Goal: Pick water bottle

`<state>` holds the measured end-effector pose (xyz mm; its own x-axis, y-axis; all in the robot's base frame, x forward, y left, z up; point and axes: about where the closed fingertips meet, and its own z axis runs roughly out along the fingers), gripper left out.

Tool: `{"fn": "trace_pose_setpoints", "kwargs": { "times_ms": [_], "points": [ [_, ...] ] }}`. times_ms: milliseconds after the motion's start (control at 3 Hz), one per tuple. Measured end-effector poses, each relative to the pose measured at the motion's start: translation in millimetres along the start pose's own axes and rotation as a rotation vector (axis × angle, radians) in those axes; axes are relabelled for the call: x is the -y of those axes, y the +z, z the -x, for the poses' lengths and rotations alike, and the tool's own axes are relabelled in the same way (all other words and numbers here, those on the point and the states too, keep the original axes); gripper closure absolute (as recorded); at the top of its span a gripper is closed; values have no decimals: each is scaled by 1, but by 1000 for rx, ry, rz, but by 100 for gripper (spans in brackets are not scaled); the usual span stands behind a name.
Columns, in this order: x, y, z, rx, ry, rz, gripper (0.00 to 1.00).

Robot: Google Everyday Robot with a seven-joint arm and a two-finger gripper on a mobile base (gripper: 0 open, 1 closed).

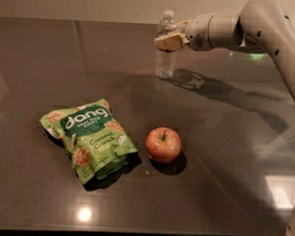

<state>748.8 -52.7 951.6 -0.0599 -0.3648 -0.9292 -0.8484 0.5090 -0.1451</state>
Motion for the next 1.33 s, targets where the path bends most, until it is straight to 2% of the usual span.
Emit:
{"fn": "trace_pose_setpoints", "kwargs": {
  "times_ms": [333, 667, 1000, 1333],
  "points": [
    [2, -4, 2, 7, 4, 5, 100],
    [2, -44, 38, 7, 21, 10, 100],
    [-8, -93, 86, -21, 31, 58, 100],
    [-8, -93, 86, -21, 31, 58, 100]
  ]
}}
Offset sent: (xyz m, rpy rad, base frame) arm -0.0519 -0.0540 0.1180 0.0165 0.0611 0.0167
